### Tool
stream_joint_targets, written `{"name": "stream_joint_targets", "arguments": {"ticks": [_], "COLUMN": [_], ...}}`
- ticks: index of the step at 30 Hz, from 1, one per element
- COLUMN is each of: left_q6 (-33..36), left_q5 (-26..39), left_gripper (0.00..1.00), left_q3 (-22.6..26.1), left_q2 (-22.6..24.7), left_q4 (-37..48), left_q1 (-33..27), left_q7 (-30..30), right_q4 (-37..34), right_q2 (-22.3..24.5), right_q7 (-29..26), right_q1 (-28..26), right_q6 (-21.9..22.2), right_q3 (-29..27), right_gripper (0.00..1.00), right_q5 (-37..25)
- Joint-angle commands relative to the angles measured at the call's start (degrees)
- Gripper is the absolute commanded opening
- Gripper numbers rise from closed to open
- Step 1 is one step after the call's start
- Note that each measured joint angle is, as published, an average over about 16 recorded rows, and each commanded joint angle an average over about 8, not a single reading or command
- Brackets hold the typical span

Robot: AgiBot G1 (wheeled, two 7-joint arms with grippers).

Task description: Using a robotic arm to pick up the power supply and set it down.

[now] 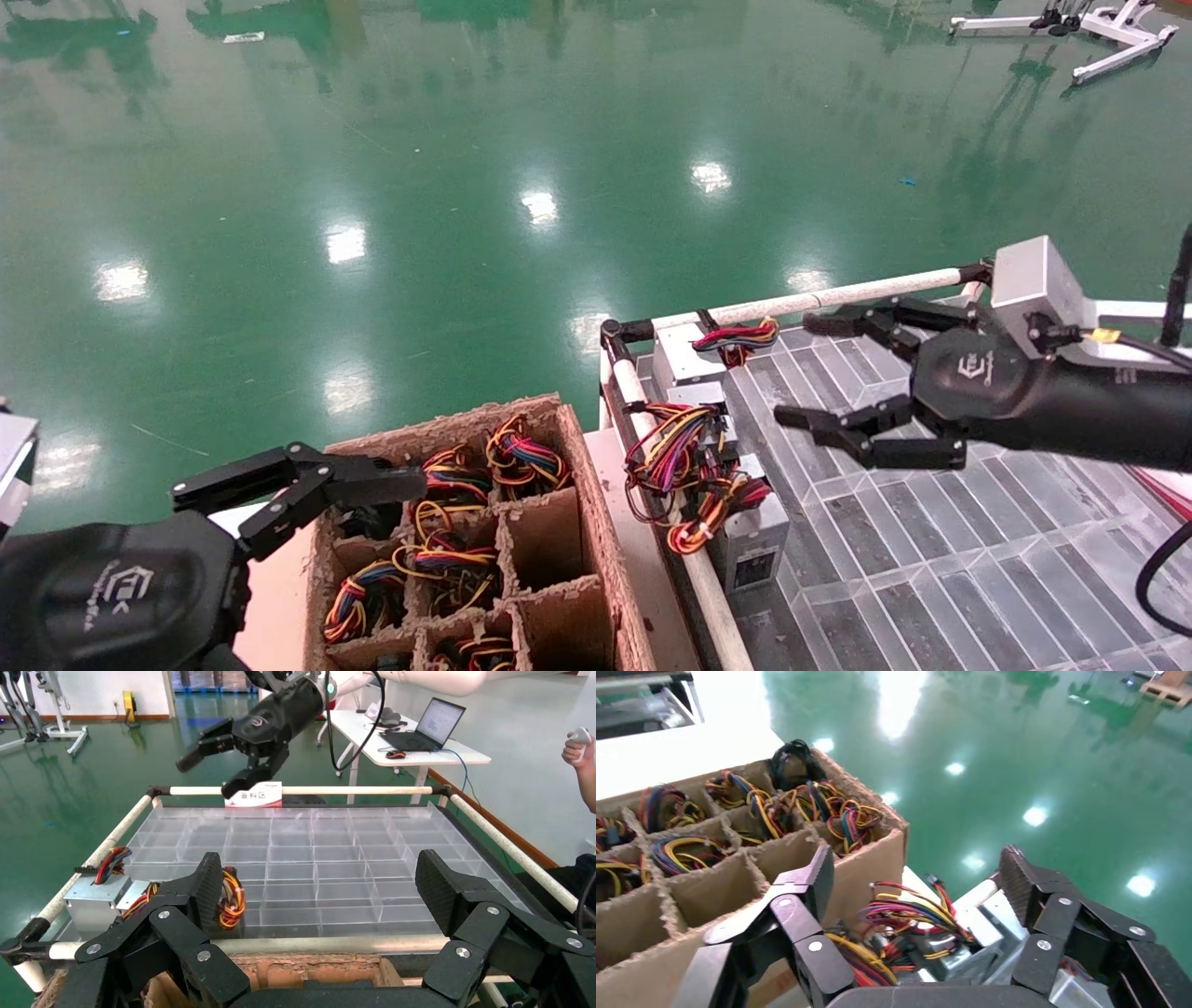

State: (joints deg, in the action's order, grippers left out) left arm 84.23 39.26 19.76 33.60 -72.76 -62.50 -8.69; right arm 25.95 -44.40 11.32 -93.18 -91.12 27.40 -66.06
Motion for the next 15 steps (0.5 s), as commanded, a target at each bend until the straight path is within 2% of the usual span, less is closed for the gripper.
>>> {"name": "stream_joint_targets", "arguments": {"ticks": [1,15], "left_q6": [0.0,0.0], "left_q5": [0.0,0.0], "left_gripper": [1.00,1.00], "left_q3": [0.0,0.0], "left_q2": [0.0,0.0], "left_q4": [0.0,0.0], "left_q1": [0.0,0.0], "left_q7": [0.0,0.0], "right_q4": [0.6,12.0], "right_q2": [0.4,2.6], "right_q7": [-0.8,-6.0], "right_q1": [0.3,7.9], "right_q6": [-0.3,1.1], "right_q3": [-0.4,-3.1], "right_gripper": [1.00,1.00], "right_q5": [1.0,6.6]}}
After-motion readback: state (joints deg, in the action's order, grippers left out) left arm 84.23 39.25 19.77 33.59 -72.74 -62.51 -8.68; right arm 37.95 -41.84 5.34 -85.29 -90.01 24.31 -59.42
